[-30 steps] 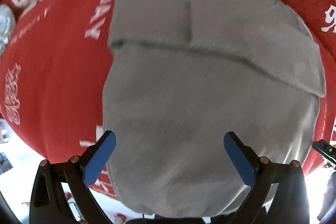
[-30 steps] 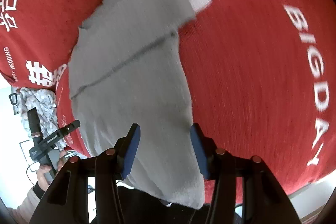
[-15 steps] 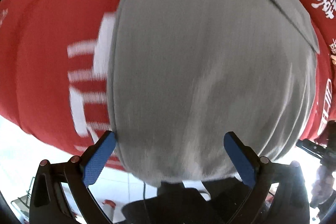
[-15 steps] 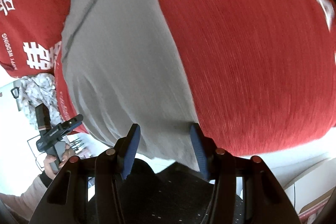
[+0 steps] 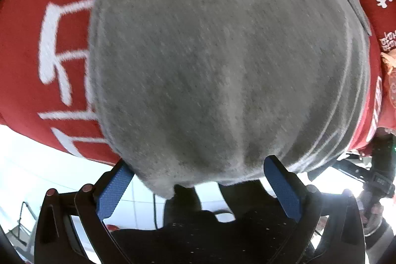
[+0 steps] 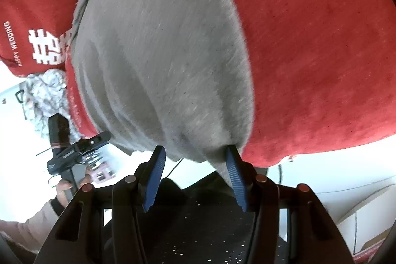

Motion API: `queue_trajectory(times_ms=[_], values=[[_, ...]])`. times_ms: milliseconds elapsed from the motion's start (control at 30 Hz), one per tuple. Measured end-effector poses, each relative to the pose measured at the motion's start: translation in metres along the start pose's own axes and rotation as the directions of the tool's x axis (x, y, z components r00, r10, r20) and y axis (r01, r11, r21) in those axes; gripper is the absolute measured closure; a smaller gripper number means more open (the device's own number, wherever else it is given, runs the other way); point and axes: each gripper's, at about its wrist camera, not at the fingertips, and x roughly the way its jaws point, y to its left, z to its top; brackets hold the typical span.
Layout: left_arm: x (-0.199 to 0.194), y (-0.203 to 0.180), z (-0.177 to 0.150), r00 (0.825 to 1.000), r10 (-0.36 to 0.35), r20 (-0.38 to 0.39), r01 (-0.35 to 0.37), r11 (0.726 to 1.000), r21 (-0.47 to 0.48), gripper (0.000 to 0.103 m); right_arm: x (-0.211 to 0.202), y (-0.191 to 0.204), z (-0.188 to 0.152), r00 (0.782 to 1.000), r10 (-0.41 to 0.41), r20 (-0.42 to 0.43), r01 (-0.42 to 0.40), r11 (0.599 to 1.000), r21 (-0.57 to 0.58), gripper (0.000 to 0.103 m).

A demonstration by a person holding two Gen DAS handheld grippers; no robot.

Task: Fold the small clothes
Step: 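Grasp the hem of the folded grey sweater with both grippers, then lift the held hem with both grippers and fold it toward the collar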

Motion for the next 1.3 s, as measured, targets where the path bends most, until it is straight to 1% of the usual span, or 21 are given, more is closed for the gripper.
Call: queue_trajectory(times_ms=[67,133,200,300,433,500,533,567,600,633,667,700,733,767,833,867,1000,1100,1167,1267,1300], values=[[0.002,-0.002,-0.004,1.0,-0.025,-0.008,0.025,1.0,-0.001,0.0,0.008,0.003,-0.004,1.0,-0.013,-0.013,0.013,1.0,-0.012,0.048],[0.004,-0.004,-0.004,1.0,-0.022,-0.009,0.022,1.0,-0.001,0.0,0.013,0.003,-0.006,0.999,-0.037,-0.014,0.037,0.999,-0.018,0.05],[0.007,-0.001,-0.004,1.0,-0.025,-0.013,0.025,1.0,-0.016,0.0,0.013,0.0,-0.009,0.999,-0.053,-0.003,0.053,0.999,-0.01,0.05],[0.008,0.001,-0.002,0.999,-0.042,-0.008,0.041,0.999,-0.034,0.0,0.007,0.001,-0.013,0.993,-0.114,0.031,0.114,0.993,-0.012,0.05],[0.013,-0.001,-0.006,0.999,-0.04,-0.003,0.04,0.999,-0.012,0.0,0.0,-0.005,-0.014,0.991,-0.116,0.06,0.116,0.993,-0.005,0.05],[0.023,-0.006,-0.013,0.999,-0.043,-0.006,0.043,0.999,-0.007,0.0,0.008,-0.003,-0.011,0.993,-0.109,0.056,0.109,0.994,-0.004,0.05],[0.03,-0.009,-0.018,0.999,-0.042,-0.005,0.042,0.999,-0.004,0.002,0.014,-0.001,-0.009,0.994,-0.092,0.051,0.093,0.996,-0.006,0.048],[0.029,-0.013,-0.019,0.999,-0.035,0.0,0.035,0.999,0.008,0.012,0.02,0.004,-0.008,0.997,-0.068,0.042,0.069,0.998,-0.013,0.048],[0.03,-0.016,-0.021,1.0,-0.01,-0.005,0.01,1.0,0.014,0.018,0.024,0.007,-0.008,0.998,-0.049,0.034,0.049,0.999,-0.02,0.052],[0.037,-0.021,-0.028,1.0,0.003,-0.006,-0.003,1.0,0.013,0.034,0.028,0.011,-0.009,1.0,-0.018,0.025,0.018,1.0,-0.025,0.074],[0.036,-0.021,-0.03,1.0,0.008,-0.011,-0.008,1.0,0.013,0.054,0.032,0.014,-0.009,1.0,-0.005,0.019,0.005,1.0,-0.024,0.089],[0.036,-0.02,-0.032,1.0,-0.006,-0.015,0.006,1.0,0.009,0.068,0.032,0.014,-0.007,1.0,-0.007,0.02,0.007,1.0,-0.024,0.09],[0.034,-0.019,-0.034,0.999,-0.035,-0.019,0.035,0.999,0.004,0.09,0.032,0.016,-0.009,1.0,0.005,0.025,-0.004,1.0,-0.026,0.09],[0.03,-0.018,-0.036,0.998,-0.065,-0.022,0.065,0.998,-0.003,0.091,0.031,0.018,-0.01,0.999,0.027,0.025,-0.027,0.999,-0.018,0.09],[0.022,-0.02,-0.037,0.996,-0.084,-0.009,0.084,0.996,0.004,0.091,0.024,0.02,-0.011,0.997,0.069,0.033,-0.069,0.998,-0.006,0.091],[0.011,-0.023,-0.038,0.994,-0.108,0.008,0.108,0.994,0.017,0.091,0.019,0.024,-0.011,0.995,0.094,0.038,-0.094,0.996,-0.004,0.091],[-0.026,-0.035,-0.035,0.982,-0.174,0.069,0.169,0.983,0.072,0.091,-0.005,0.043,-0.009,0.973,0.22,0.07,-0.219,0.976,-0.016,0.091],[-0.053,-0.044,-0.024,0.966,-0.228,0.124,0.219,0.972,0.084,0.091,-0.024,0.065,0.002,0.943,0.314,0.11,-0.311,0.949,-0.043,0.091],[-0.069,-0.047,-0.01,0.956,-0.25,0.154,0.24,0.968,0.08,0.091,-0.035,0.076,0.015,0.915,0.377,0.14,-0.374,0.926,-0.054,0.091],[-0.094,-0.054,0.026,0.945,-0.248,0.211,0.237,0.968,0.078,0.091,-0.048,0.092,0.037,0.873,0.461,0.161,-0.455,0.887,-0.075,0.091],[-0.097,-0.051,0.035,0.942,-0.252,0.223,0.241,0.968,0.075,0.091,-0.052,0.098,0.045,0.863,0.477,0.167,-0.47,0.879,-0.081,0.091]])
